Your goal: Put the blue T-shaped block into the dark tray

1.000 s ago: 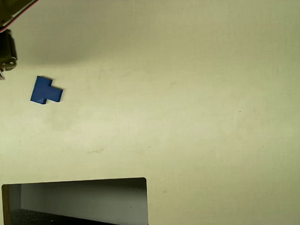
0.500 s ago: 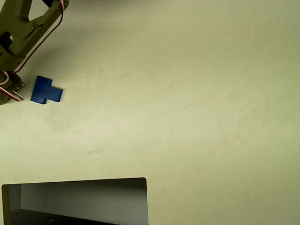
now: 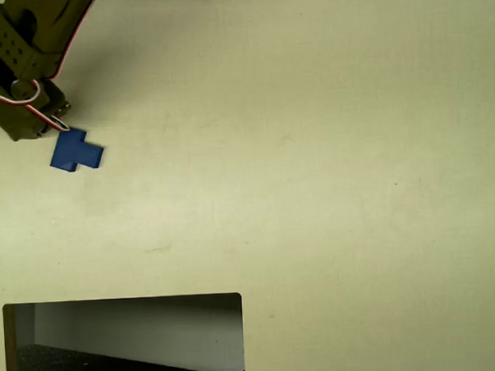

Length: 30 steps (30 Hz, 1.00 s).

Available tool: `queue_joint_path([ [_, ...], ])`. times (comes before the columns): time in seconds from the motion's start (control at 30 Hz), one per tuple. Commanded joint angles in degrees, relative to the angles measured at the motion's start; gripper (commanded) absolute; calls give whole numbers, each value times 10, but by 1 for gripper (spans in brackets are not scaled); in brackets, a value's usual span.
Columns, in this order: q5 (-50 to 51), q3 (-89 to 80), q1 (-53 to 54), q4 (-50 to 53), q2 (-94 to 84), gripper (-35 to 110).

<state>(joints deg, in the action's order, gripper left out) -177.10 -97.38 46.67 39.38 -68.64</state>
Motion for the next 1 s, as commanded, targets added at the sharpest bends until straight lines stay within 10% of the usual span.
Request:
queue_joint_path([
  [0.0, -257, -25, -25, -11, -38, 0],
  [0.97, 142, 74, -287, -102, 79, 0],
])
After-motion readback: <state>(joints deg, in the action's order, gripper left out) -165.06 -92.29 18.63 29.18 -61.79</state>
